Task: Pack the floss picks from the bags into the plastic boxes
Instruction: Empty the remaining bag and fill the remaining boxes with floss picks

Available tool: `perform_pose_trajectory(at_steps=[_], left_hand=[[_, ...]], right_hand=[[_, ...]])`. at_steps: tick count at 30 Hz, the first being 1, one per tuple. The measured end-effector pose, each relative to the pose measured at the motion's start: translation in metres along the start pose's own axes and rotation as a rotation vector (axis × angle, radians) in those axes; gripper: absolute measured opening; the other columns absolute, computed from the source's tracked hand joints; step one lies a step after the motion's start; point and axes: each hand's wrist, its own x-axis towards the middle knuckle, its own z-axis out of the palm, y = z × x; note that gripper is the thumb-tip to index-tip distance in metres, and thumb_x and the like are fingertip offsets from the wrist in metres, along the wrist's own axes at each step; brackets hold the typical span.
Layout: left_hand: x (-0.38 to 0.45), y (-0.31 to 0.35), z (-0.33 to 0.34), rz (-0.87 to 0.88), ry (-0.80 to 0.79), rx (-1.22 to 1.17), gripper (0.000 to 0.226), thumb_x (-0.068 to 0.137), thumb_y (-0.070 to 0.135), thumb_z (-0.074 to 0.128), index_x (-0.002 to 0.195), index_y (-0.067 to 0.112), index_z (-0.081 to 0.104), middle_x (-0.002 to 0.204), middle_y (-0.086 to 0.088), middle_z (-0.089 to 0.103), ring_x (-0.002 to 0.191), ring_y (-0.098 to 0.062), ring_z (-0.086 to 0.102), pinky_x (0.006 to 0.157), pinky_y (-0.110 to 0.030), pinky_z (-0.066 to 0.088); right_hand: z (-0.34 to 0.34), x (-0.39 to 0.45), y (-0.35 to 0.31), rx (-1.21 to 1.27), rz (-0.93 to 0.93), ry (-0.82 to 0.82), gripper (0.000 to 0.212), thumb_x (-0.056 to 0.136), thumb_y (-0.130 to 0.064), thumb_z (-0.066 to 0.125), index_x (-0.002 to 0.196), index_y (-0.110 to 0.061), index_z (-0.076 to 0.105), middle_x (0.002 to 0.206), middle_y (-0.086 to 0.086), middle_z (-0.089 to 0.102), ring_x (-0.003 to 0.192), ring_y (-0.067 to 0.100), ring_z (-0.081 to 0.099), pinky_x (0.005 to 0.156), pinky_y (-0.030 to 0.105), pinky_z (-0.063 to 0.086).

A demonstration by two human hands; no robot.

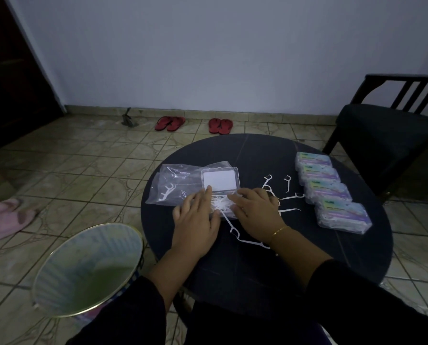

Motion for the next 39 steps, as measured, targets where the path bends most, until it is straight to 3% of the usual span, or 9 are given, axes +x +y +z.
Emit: perform_pose_trajectory(at_steps=[4, 10, 14, 19, 23, 29, 33, 36, 39], left_hand=[[0.000, 0.002, -0.002, 0.027, -0.010, -0.032, 0.057, 0.100, 0.038, 0.029, 0.152, 0.025, 0.008, 0.151, 0.009, 0.031, 0.141, -0.009, 0.009, 0.108, -0.035, 0.011], [-0.001, 0.001, -0.002, 0.023, 0.036, -0.052, 0.057, 0.100, 0.039, 0.032, 0.151, 0.024, 0.013, 0.157, 0.009, 0.016, 0.142, -0.009, 0.005, 0.108, -0.036, 0.009], [-0.005, 0.000, -0.003, 0.148, 0.145, -0.047, 0.047, 0.088, 0.032, 0.054, 0.134, 0.034, 0.048, 0.152, 0.006, 0.031, 0.136, -0.015, 0.019, 0.097, -0.035, 0.016], [-0.008, 0.002, -0.001, 0.304, 0.135, 0.069, 0.036, 0.070, 0.028, 0.077, 0.104, 0.038, 0.069, 0.145, 0.001, 0.043, 0.128, -0.022, 0.031, 0.091, -0.045, 0.032], [-0.008, 0.002, -0.001, 0.323, 0.173, 0.097, 0.033, 0.067, 0.029, 0.081, 0.098, 0.037, 0.071, 0.142, 0.001, 0.046, 0.126, -0.022, 0.035, 0.091, -0.043, 0.031], [-0.005, 0.004, -0.003, 0.382, 0.255, 0.090, 0.020, 0.066, 0.032, 0.082, 0.084, 0.037, 0.074, 0.135, 0.000, 0.055, 0.121, -0.021, 0.039, 0.088, -0.036, 0.025], [-0.004, 0.003, -0.001, 0.403, 0.314, 0.046, 0.010, 0.079, 0.038, 0.064, 0.079, 0.036, 0.073, 0.131, 0.002, 0.057, 0.120, -0.020, 0.040, 0.089, -0.036, 0.024], [-0.004, 0.001, 0.001, 0.364, 0.343, -0.005, 0.021, 0.081, 0.042, 0.053, 0.079, 0.035, 0.073, 0.118, 0.007, 0.062, 0.119, -0.018, 0.042, 0.089, -0.035, 0.022], [0.006, -0.002, -0.003, 0.295, 0.398, -0.059, 0.012, 0.083, 0.033, 0.062, 0.085, 0.031, 0.073, 0.101, 0.010, 0.063, 0.114, -0.015, 0.042, 0.087, -0.031, 0.017]], right_hand=[[0.004, -0.001, -0.004, 0.007, -0.029, -0.068, 0.044, 0.100, -0.041, 0.032, 0.143, -0.032, 0.036, 0.150, -0.012, 0.030, 0.133, 0.016, 0.024, 0.098, 0.037, 0.022], [0.000, -0.005, -0.004, 0.130, 0.012, -0.003, 0.043, 0.098, -0.037, 0.040, 0.141, -0.032, 0.040, 0.146, -0.013, 0.035, 0.131, 0.014, 0.025, 0.099, 0.035, 0.020], [-0.014, -0.013, 0.008, 0.172, 0.016, 0.031, 0.023, 0.089, -0.034, 0.057, 0.111, -0.031, 0.064, 0.122, -0.012, 0.051, 0.122, 0.013, 0.033, 0.090, 0.028, 0.020], [-0.038, -0.027, 0.015, 0.096, -0.027, -0.173, 0.009, 0.080, -0.036, 0.064, 0.080, -0.032, 0.071, 0.099, -0.009, 0.056, 0.106, 0.016, 0.039, 0.083, 0.031, 0.027], [-0.041, -0.035, 0.016, -0.039, -0.053, -0.294, 0.013, 0.080, -0.039, 0.062, 0.086, -0.032, 0.072, 0.104, -0.009, 0.053, 0.110, 0.016, 0.037, 0.083, 0.031, 0.024], [-0.041, -0.039, 0.009, -0.165, -0.076, -0.313, 0.023, 0.088, -0.033, 0.050, 0.098, -0.026, 0.069, 0.111, -0.001, 0.052, 0.112, 0.022, 0.039, 0.090, 0.035, 0.029], [-0.037, -0.043, 0.008, -0.226, -0.074, -0.290, 0.024, 0.085, -0.035, 0.051, 0.098, -0.024, 0.067, 0.112, 0.000, 0.052, 0.111, 0.024, 0.039, 0.092, 0.036, 0.030], [-0.035, -0.044, 0.011, -0.190, -0.052, -0.286, 0.021, 0.082, -0.038, 0.056, 0.094, -0.025, 0.068, 0.111, -0.001, 0.051, 0.112, 0.023, 0.040, 0.094, 0.036, 0.031], [-0.035, -0.039, 0.013, -0.167, -0.046, -0.296, 0.020, 0.081, -0.038, 0.057, 0.092, -0.025, 0.068, 0.111, -0.002, 0.051, 0.111, 0.022, 0.039, 0.094, 0.036, 0.032]])
